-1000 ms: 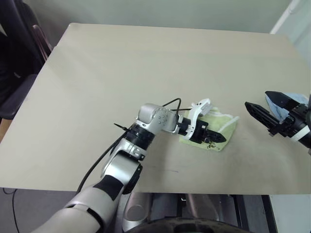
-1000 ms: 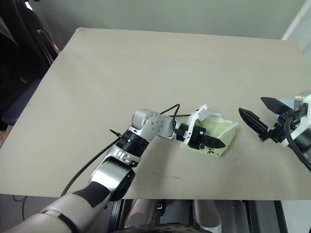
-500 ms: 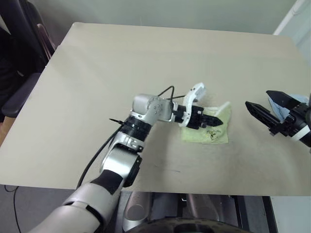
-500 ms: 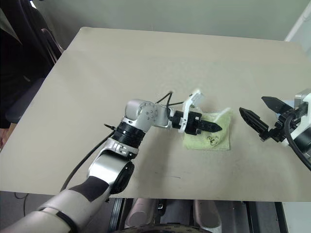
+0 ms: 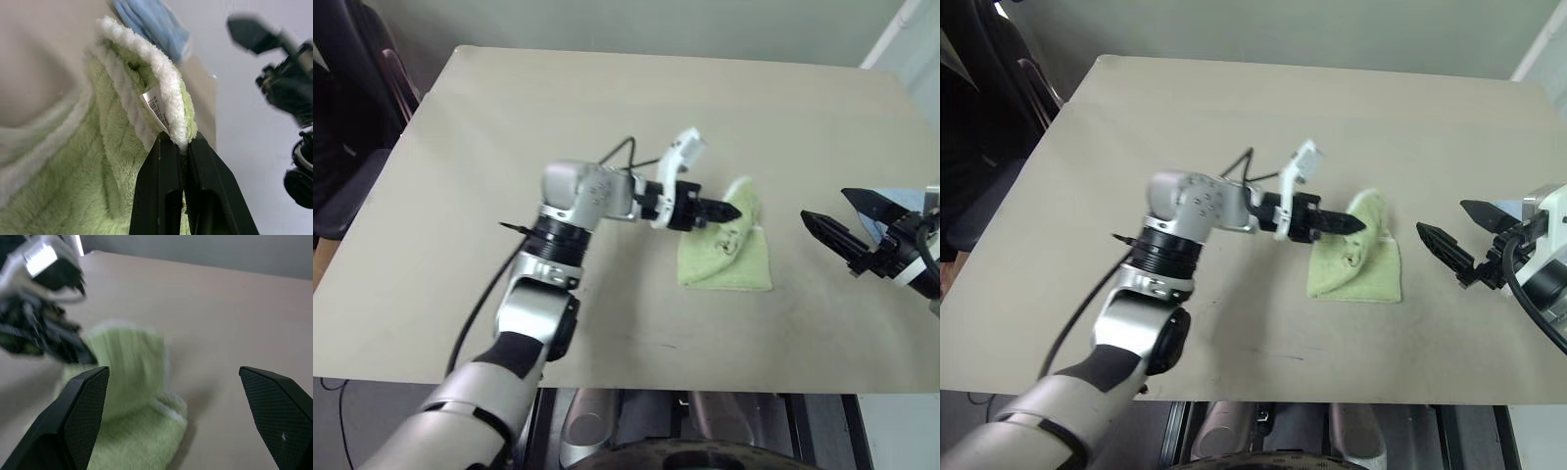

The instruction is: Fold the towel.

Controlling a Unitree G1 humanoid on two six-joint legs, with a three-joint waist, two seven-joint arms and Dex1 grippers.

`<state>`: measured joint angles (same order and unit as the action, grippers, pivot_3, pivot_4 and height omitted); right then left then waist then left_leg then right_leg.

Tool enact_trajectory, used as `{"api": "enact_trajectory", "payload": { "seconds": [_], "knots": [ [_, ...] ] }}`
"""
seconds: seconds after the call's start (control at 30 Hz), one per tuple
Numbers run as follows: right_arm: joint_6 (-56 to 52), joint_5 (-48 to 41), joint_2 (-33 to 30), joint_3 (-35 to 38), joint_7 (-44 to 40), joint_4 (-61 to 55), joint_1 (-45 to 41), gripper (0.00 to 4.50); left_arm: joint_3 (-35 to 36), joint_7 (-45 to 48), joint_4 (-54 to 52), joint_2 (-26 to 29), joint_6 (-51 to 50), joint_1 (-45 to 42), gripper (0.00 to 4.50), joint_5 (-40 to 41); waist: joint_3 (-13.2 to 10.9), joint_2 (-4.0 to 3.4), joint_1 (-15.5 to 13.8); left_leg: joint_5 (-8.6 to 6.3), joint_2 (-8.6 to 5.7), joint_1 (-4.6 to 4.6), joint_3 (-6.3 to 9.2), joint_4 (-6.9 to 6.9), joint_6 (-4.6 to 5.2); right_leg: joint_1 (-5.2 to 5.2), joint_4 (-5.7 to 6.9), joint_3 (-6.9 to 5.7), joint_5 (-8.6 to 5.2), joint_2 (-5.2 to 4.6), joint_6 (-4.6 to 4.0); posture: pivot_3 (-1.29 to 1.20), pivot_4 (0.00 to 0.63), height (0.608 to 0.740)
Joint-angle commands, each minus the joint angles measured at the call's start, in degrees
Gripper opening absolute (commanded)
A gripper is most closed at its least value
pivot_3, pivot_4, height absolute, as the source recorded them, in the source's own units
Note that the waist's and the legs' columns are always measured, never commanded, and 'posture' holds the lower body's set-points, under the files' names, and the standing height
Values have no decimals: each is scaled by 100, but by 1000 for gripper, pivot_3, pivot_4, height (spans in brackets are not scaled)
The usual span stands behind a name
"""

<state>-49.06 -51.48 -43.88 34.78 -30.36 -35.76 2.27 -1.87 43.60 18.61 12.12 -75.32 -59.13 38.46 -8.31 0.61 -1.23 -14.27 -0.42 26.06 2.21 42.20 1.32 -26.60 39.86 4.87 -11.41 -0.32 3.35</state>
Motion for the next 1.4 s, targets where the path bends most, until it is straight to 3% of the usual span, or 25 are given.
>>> {"api": "enact_trajectory", "payload": {
  "seconds": [0.03, 0.2, 0.4, 0.6, 0.87, 1.4],
  "knots": [
    [157, 5, -87, 132, 14, -53, -5, 4500, 497, -55, -342, 306, -272, -175, 27, 239, 0, -1, -5, 1, 0, 0, 1, 0, 1, 1, 0, -1, 0, 0, 0, 0, 150, 697],
    [256, 136, -102, -116, -20, 116, -133, 4500, 967, -184, -824, 913, -793, -78, 27, 469, 0, 1, -15, 2, -3, 5, 2, 1, 4, 1, -2, 0, 0, -4, -1, 0, 150, 697],
    [361, 260, -134, -365, -92, 338, -358, 4500, 1042, -206, -1390, 1174, -1168, 234, 27, 726, 0, 0, -34, 3, -3, 7, 0, 0, -2, -3, -3, 0, -4, -5, -7, 0, 150, 697],
    [427, 409, -149, -565, -104, 460, -519, 4500, 436, -74, -1655, 871, -1049, 490, 27, 849, 0, 1, -58, 7, -3, 8, 1, 2, -4, -2, -2, -2, 0, -7, -9, 0, 150, 697],
    [398, 434, -117, -314, 35, 199, -193, 4500, -402, -55, -1247, 269, -579, 562, 27, 543, 0, 1, -53, 8, -1, 2, 0, 1, -3, 0, -2, -4, 5, -8, -11, 0, 150, 697],
    [372, 353, -21, -14, 251, -118, 204, 4500, -1057, 270, 16, -740, 468, 279, 27, -136, -1, 2, -53, 11, -4, 3, -2, 5, 7, 3, -2, -2, 13, -12, 1, 0, 150, 697]
  ]
}}
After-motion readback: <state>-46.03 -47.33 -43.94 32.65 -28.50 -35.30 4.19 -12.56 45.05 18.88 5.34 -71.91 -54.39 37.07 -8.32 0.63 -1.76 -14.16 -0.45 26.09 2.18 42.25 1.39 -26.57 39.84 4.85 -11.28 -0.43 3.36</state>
